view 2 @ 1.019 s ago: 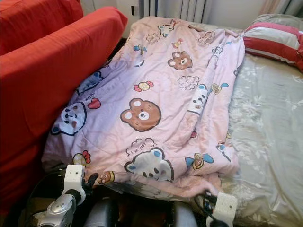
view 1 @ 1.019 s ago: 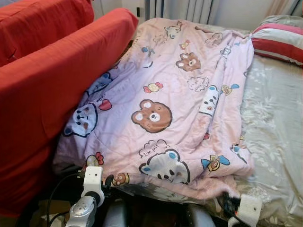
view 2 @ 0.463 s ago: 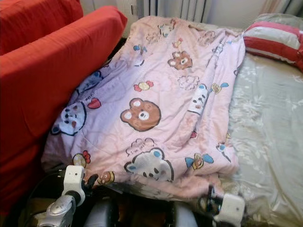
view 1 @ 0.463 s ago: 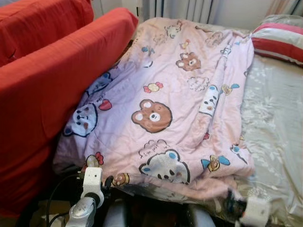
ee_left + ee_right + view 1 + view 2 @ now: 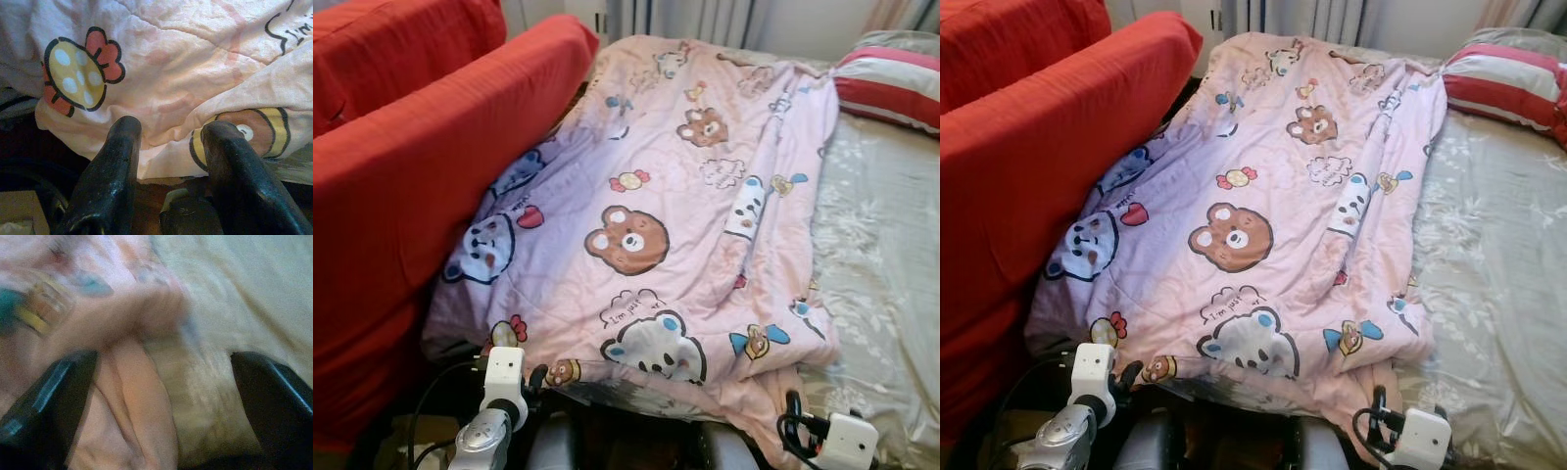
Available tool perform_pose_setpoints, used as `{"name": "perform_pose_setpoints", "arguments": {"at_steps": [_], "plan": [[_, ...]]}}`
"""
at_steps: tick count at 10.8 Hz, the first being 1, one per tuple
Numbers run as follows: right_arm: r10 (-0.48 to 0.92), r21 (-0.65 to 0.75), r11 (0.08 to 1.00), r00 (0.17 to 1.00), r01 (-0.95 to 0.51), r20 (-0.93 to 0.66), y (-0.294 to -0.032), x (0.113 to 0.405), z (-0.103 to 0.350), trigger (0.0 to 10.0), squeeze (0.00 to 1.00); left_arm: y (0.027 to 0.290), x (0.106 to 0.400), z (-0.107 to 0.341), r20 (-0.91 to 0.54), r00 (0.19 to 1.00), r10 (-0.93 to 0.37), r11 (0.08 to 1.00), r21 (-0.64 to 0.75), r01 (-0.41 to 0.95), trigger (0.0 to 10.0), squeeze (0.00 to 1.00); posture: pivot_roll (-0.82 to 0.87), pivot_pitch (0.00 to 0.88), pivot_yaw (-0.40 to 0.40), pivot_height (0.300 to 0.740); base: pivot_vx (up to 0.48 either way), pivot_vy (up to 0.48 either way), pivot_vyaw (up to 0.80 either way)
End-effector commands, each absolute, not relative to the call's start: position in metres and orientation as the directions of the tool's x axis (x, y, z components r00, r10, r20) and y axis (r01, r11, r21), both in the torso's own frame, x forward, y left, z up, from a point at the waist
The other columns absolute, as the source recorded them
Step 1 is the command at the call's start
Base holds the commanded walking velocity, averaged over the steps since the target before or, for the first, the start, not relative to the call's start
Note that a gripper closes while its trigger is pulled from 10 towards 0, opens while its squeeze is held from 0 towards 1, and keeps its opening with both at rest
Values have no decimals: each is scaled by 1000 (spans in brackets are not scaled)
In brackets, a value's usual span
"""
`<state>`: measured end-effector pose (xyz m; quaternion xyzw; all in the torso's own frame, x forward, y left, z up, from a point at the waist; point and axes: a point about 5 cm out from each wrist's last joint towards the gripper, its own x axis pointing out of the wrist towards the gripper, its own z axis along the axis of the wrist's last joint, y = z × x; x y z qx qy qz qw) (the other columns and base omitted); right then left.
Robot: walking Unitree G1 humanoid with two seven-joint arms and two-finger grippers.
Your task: Clean up the room
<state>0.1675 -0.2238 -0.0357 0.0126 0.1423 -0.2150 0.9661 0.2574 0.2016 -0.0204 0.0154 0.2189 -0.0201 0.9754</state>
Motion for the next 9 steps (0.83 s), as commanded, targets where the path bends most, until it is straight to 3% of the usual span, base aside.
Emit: {"name": "perform_pose_setpoints", "arguments": {"at_steps": [1,3,4,6,9], "plan": [[-460,-19,874,815,485,-352,-234,165,-43,10000,0,204,247,-29,-475,879,-40,998,32,63,10000,0,105,129,20,635,0,0,0],[-446,-19,872,779,489,-440,-239,186,-47,10000,0,204,248,-29,-474,879,-50,996,38,77,10000,0,98,135,35,635,0,0,0],[-375,6,906,810,423,-451,-233,212,-40,10000,0,201,248,-28,-464,883,-66,995,40,95,10000,0,100,165,52,635,0,0,0],[-323,-34,936,815,350,-480,-227,234,-34,10000,0,199,247,-26,-438,895,-84,993,39,112,10000,0,112,216,66,635,0,0,0],[-391,-66,912,811,405,-435,-239,270,-7,10000,0,200,245,-13,-329,938,-107,991,42,128,10000,0,164,360,72,635,0,0,0]]}}
